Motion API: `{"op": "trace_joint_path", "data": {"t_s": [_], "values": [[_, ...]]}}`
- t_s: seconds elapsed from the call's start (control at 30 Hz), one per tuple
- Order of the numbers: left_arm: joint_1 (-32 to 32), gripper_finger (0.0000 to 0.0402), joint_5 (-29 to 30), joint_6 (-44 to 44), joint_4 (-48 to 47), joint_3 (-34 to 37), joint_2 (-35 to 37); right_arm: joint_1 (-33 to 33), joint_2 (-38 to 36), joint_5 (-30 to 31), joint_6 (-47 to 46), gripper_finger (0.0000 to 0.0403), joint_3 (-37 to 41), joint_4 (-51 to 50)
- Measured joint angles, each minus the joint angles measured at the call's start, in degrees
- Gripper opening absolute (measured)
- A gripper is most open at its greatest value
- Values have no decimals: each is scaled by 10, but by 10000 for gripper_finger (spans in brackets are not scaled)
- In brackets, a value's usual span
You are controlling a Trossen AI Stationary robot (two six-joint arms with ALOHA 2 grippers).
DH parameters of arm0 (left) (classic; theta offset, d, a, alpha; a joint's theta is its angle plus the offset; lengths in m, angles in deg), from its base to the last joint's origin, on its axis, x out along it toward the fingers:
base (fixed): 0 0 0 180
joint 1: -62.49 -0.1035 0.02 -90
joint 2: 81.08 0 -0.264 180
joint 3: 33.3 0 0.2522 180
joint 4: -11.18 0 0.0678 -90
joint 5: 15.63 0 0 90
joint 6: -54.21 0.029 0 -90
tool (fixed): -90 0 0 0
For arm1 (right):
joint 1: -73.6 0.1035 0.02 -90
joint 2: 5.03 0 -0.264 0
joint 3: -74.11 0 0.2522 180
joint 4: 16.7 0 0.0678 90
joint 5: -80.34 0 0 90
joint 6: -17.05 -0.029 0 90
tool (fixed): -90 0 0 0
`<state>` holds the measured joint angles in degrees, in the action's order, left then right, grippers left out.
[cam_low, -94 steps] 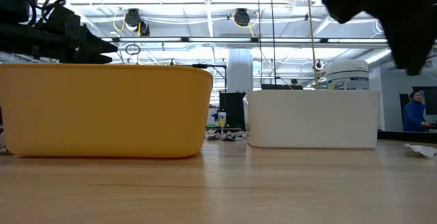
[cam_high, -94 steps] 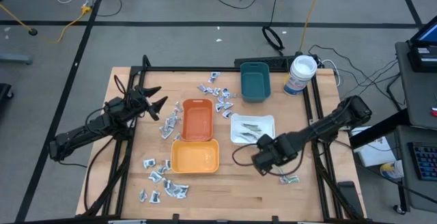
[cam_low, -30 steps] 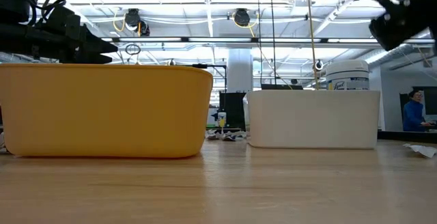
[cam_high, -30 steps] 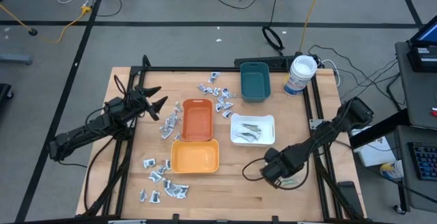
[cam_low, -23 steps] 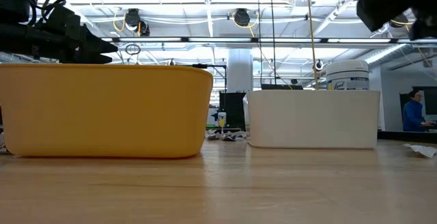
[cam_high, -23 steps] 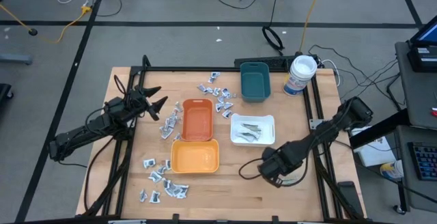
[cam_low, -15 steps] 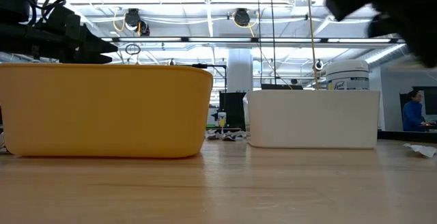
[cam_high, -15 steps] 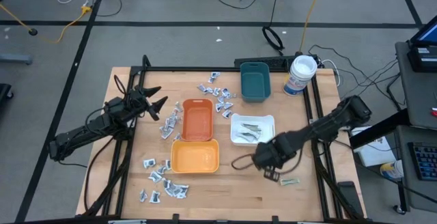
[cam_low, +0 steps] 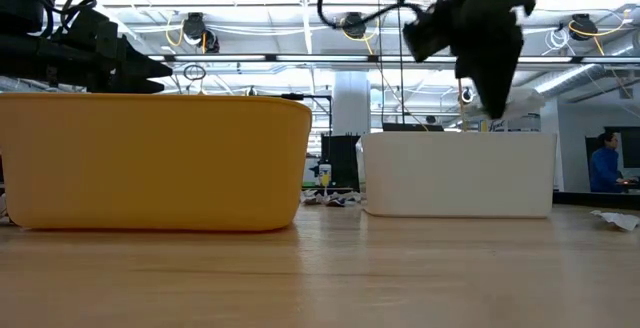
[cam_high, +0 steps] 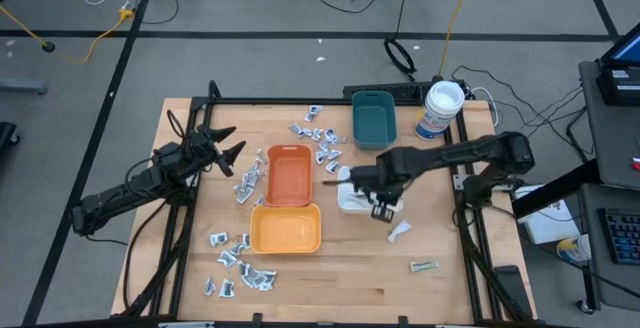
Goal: Pick & Place First Aid Supplies
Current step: Put the green sachet into the white bin
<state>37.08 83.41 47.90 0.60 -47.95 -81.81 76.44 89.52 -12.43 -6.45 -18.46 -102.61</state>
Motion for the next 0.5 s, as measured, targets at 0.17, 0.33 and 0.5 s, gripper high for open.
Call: {"op": "trace_joint_path", "data": {"t_s": [0.17, 0.33, 0.5], "values": [[0, 308, 0, 0, 0, 0, 0, -40, 12, 1, 45, 6, 0, 16], [0, 308, 0, 0, 0, 0, 0, -48, 34, 47, 77, 3, 3, 74], [0, 308, 0, 0, 0, 0, 0, -47, 55, 45, 98, 5, 18, 149]]}}
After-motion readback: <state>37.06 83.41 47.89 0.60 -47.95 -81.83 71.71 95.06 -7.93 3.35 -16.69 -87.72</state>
